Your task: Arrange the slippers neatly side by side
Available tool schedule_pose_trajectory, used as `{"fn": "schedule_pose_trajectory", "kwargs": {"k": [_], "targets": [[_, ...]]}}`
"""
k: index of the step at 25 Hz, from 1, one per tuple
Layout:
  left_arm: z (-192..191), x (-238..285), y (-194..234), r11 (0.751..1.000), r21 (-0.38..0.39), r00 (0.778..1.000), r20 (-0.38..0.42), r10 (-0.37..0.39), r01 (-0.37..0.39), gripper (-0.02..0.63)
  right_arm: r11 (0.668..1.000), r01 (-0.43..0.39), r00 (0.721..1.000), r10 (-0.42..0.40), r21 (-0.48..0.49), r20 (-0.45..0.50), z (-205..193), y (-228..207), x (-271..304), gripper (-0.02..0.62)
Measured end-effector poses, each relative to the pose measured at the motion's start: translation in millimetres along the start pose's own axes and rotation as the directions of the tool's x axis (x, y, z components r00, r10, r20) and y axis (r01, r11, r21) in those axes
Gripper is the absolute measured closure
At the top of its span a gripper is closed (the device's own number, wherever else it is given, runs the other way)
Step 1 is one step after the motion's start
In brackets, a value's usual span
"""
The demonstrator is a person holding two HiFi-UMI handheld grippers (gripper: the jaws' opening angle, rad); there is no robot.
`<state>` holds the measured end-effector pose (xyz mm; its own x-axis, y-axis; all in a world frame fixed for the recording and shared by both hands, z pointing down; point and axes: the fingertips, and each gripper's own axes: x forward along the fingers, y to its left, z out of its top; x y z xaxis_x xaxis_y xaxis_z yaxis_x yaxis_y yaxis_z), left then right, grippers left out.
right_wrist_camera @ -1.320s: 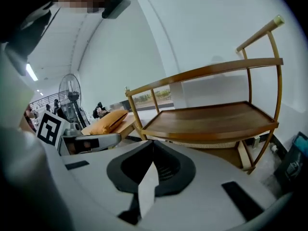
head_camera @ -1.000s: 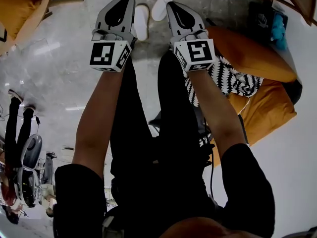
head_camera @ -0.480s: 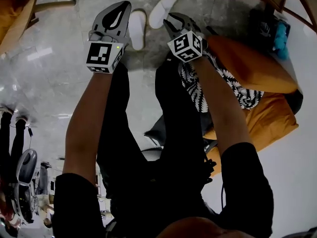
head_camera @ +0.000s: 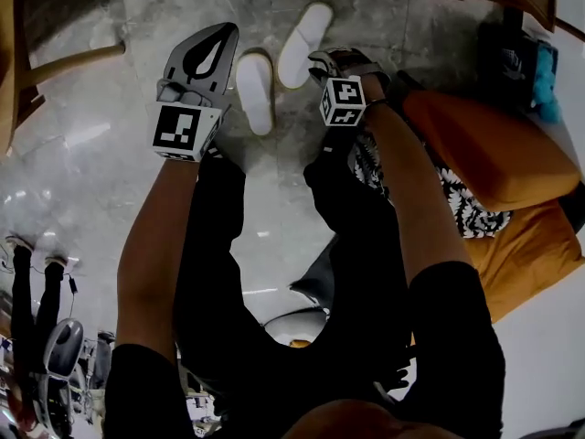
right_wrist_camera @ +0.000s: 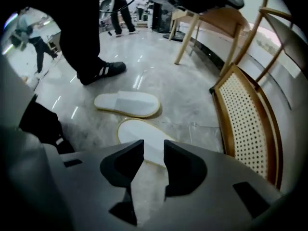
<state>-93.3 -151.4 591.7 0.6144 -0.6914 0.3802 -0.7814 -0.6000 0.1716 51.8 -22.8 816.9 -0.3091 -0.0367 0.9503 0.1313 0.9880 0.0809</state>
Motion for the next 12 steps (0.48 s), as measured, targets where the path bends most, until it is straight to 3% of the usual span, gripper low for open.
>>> {"fn": "schedule_pose_trajectory", "kwargs": {"k": [4, 8, 10, 12], "targets": [[-21, 5, 6, 1.000, -0.012, 1.000, 0.007, -0.017, 0.017, 0.591, 0.980, -0.059, 0.998, 0.056, -0.189, -0.022, -3, 1, 34, 0.453], [-34, 5, 13, 1.000, -0.008, 1.000, 0.011, -0.014, 0.014, 0.591, 0.899, -0.172, 0.984, 0.142, -0.403, -0.104, -18, 11, 54, 0.454], [-38, 4, 18, 1.000, -0.014, 1.000, 0.012, -0.001, 0.002, 0.591, 0.869, -0.205, 0.978, 0.165, -0.450, -0.125, -23, 14, 59, 0.460], [-40, 4, 24, 1.000, -0.023, 1.000, 0.018, 0.013, -0.012, 0.591, 0.860, -0.210, 0.977, 0.166, -0.465, -0.133, -26, 13, 63, 0.503]]}}
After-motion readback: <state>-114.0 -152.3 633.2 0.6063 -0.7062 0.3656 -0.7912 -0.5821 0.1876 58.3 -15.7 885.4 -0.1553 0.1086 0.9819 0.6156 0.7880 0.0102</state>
